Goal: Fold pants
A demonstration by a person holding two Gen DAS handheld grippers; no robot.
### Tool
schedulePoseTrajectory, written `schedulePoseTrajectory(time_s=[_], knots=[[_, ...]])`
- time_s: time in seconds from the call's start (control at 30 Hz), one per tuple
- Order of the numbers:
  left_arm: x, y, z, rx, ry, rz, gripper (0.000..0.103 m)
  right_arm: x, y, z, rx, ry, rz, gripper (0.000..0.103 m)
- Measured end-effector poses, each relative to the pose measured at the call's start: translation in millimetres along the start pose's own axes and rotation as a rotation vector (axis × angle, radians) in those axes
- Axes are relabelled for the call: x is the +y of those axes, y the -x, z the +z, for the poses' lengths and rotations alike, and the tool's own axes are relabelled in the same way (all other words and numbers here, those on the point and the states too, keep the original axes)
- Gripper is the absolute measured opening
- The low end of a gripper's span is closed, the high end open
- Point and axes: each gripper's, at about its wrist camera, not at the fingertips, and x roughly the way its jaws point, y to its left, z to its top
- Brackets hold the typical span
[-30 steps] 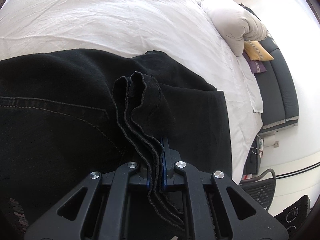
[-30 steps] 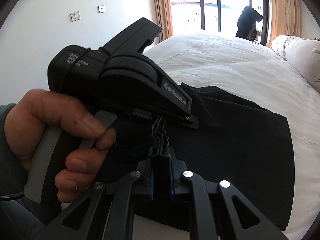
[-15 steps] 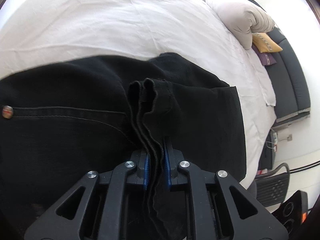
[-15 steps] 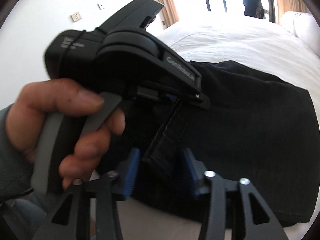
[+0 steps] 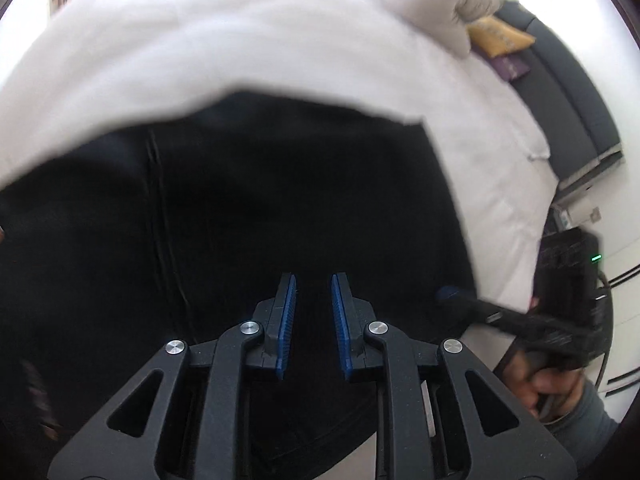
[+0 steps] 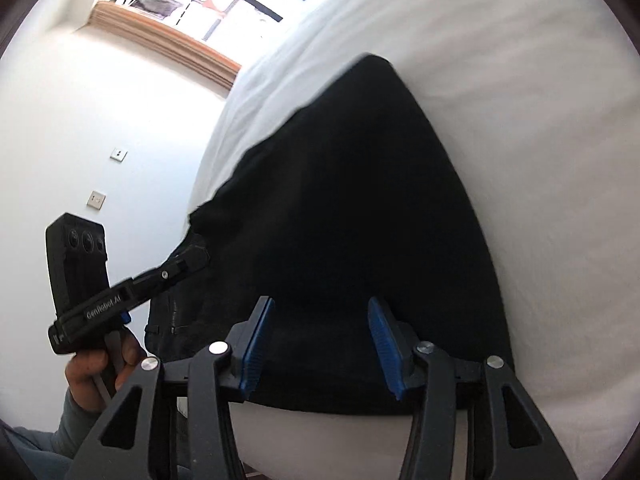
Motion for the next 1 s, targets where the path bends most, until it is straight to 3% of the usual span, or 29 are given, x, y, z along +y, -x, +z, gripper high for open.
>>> schedulePoseTrajectory(time_s=[0.13, 0.23, 0.3, 0.37, 0.43, 0.5, 0.57, 0.7, 0.8, 1.0], knots=[[8.3, 3.3, -13.0, -0.020, 0.011, -0.016, 0.018, -4.4, 20.3, 2.7, -0.005, -0.011, 0.061, 0.049], [4.7, 16.0, -15.9, -0.064, -0.023, -0.012, 0.018, 9.1, 30.6, 34.6, -0.056, 0.029, 0.127, 0.053], [0.3, 12.0, -19.6, -0.053, -0.032, -0.015, 0.018, 21.5, 23.7, 60.4, -0.063, 0.051, 0.165, 0.058], [0.9, 3.9, -24.5, -0.034, -0.033, -0.006, 0.018, 26.1, 2.2, 94.3, 0.002, 0.081, 0.241, 0.061], [5.5, 4.4, -25.0, -0.041, -0.034, -0.012, 0.018, 24.8, -17.4, 124.0, 0.034, 0.088, 0.224, 0.061], [7.2, 4.7, -24.6, -0.037, -0.038, -0.019, 0.018, 11.9, -38.3, 147.7, 0.116, 0.025, 0.290, 0.061], [11.5, 4.3, -24.4, -0.034, -0.037, -0.027, 0.018, -10.7, -49.9, 166.3, 0.169, -0.028, 0.276, 0.061], [13.1, 6.2, -26.6, -0.033, -0.041, -0.035, 0.018, -40.5, -56.0, 171.9, 0.207, -0.103, 0.368, 0.061], [15.3, 9.4, -25.2, -0.030, -0.049, -0.032, 0.018, -50.7, -46.8, 156.5, 0.207, -0.105, 0.393, 0.061], [12.0, 12.3, -22.5, -0.024, -0.046, -0.036, 0.018, -43.9, -31.7, 83.5, 0.295, -0.046, 0.413, 0.062]])
